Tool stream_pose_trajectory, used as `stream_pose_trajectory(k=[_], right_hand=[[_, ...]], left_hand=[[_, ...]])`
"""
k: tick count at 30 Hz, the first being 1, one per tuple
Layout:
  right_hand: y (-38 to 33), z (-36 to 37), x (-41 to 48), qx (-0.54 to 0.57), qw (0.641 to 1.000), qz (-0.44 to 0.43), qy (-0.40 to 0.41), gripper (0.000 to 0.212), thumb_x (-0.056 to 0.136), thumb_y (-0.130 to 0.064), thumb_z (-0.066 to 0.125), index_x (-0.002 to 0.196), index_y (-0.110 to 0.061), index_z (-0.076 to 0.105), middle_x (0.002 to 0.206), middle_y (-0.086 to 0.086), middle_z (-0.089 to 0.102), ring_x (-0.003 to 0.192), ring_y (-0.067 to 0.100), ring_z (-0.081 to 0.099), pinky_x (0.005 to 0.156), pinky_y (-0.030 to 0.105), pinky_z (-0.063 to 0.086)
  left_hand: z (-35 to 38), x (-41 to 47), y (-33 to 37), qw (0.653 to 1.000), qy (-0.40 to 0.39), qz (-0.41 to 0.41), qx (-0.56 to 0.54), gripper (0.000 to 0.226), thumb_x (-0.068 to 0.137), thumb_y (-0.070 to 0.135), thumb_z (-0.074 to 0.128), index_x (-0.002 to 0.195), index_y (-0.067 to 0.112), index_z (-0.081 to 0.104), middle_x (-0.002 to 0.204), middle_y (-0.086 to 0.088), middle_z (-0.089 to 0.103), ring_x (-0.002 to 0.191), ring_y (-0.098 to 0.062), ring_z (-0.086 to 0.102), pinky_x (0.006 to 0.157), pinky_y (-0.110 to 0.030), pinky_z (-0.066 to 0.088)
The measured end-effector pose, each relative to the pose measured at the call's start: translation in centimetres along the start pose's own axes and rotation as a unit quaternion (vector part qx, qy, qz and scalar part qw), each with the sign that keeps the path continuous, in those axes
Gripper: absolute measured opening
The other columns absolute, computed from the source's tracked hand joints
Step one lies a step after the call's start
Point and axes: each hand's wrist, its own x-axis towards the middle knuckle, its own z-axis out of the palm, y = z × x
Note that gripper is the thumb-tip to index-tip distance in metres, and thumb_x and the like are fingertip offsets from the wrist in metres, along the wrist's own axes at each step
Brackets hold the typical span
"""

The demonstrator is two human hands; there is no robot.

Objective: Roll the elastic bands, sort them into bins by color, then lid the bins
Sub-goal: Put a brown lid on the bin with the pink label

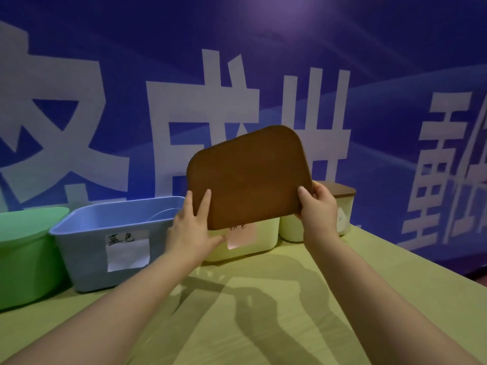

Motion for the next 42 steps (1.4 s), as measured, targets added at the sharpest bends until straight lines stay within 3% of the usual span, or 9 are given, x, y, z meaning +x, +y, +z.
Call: stream_pose_trajectory(k=[4, 6, 9, 14, 21, 25, 29, 34, 42], right_hand=[[2.0, 0.2, 3.0, 0.045, 0.996, 0.069, 0.040, 0.033, 0.095, -0.012, 0.048, 0.127, -0.018, 0.047, 0.109, 0.000, 0.058, 0.097, 0.016, 0.060, 0.089, 0.039, 0.052], [3.4, 0.2, 4.6, 0.022, 0.995, 0.084, 0.057, 0.037, 0.094, -0.013, 0.047, 0.130, -0.021, 0.044, 0.114, 0.001, 0.054, 0.099, 0.018, 0.058, 0.089, 0.040, 0.052], [5.3, 0.8, 6.7, -0.027, 0.993, 0.107, 0.042, 0.037, 0.094, -0.018, 0.047, 0.131, -0.020, 0.047, 0.123, 0.004, 0.055, 0.105, 0.021, 0.056, 0.093, 0.043, 0.050], [6.9, 2.2, 8.3, -0.156, 0.982, 0.101, -0.036, 0.040, 0.096, -0.028, 0.043, 0.134, -0.013, 0.046, 0.124, 0.006, 0.055, 0.108, 0.023, 0.053, 0.098, 0.043, 0.046], [8.1, 3.0, 9.0, -0.395, 0.912, 0.054, -0.096, 0.062, 0.093, -0.054, 0.035, 0.145, -0.021, 0.031, 0.146, 0.010, 0.032, 0.128, 0.031, 0.040, 0.101, 0.038, 0.036], [8.3, 3.8, 9.4, -0.486, 0.871, -0.003, -0.070, 0.051, 0.094, -0.049, 0.032, 0.129, -0.016, 0.049, 0.136, 0.010, 0.036, 0.112, 0.029, 0.049, 0.092, 0.039, 0.042], [8.3, 4.7, 9.9, -0.463, 0.883, -0.032, -0.066, 0.034, 0.096, -0.030, 0.035, 0.112, -0.009, 0.056, 0.122, 0.009, 0.045, 0.076, 0.018, 0.048, 0.073, 0.030, 0.038], [9.1, 5.1, 10.1, -0.422, 0.904, -0.042, -0.054, 0.035, 0.094, -0.028, 0.041, 0.118, -0.006, 0.054, 0.119, 0.010, 0.050, 0.090, 0.021, 0.052, 0.083, 0.034, 0.046], [9.0, 5.2, 9.1, -0.362, 0.931, 0.008, -0.047, 0.039, 0.091, -0.024, 0.044, 0.125, -0.007, 0.050, 0.121, 0.012, 0.052, 0.095, 0.024, 0.053, 0.084, 0.034, 0.046]], left_hand=[[0.2, 0.6, -0.1, 0.998, 0.043, 0.031, -0.041, 0.081, 0.090, 0.024, 0.057, 0.147, 0.030, -0.001, 0.155, -0.006, -0.010, 0.129, -0.028, 0.036, 0.093, -0.032, 0.044], [0.2, 0.9, -0.2, 0.996, 0.042, 0.045, -0.058, 0.073, 0.091, 0.012, 0.053, 0.148, 0.027, 0.010, 0.156, -0.008, -0.004, 0.133, -0.027, 0.032, 0.098, -0.031, 0.041], [0.3, 2.0, -0.2, 0.998, 0.019, 0.052, -0.029, 0.061, 0.092, 0.014, 0.050, 0.146, 0.023, 0.022, 0.153, -0.011, 0.016, 0.132, -0.026, 0.033, 0.102, -0.032, 0.037], [0.4, 4.2, -1.2, 0.998, 0.012, 0.051, 0.025, 0.037, 0.094, 0.016, 0.040, 0.131, 0.017, 0.042, 0.117, -0.006, 0.052, 0.101, -0.021, 0.052, 0.083, -0.032, 0.047], [0.6, 5.5, -0.6, 0.986, -0.050, 0.013, 0.158, 0.035, 0.094, 0.043, 0.044, 0.117, 0.017, 0.040, 0.109, -0.009, 0.048, 0.087, -0.021, 0.054, 0.062, -0.029, 0.044], [1.4, 7.0, -0.6, 0.983, -0.076, -0.021, 0.168, 0.043, 0.092, 0.050, 0.043, 0.117, 0.016, 0.039, 0.127, -0.018, 0.044, 0.087, -0.024, 0.057, 0.063, -0.031, 0.050], [2.0, 7.9, -0.5, 0.988, -0.088, -0.046, 0.118, 0.049, 0.090, 0.051, 0.047, 0.123, 0.015, 0.040, 0.137, -0.020, 0.036, 0.094, -0.027, 0.058, 0.074, -0.034, 0.053], [2.1, 8.1, 0.3, 0.985, -0.107, -0.078, 0.108, 0.071, 0.085, 0.061, 0.047, 0.135, 0.013, 0.033, 0.148, -0.022, 0.019, 0.100, -0.028, 0.058, 0.067, -0.028, 0.047], [2.1, 7.5, 0.4, 0.986, -0.081, -0.060, 0.130, 0.064, 0.087, 0.060, 0.044, 0.128, 0.011, 0.039, 0.140, -0.023, 0.031, 0.094, -0.027, 0.059, 0.063, -0.027, 0.046]])
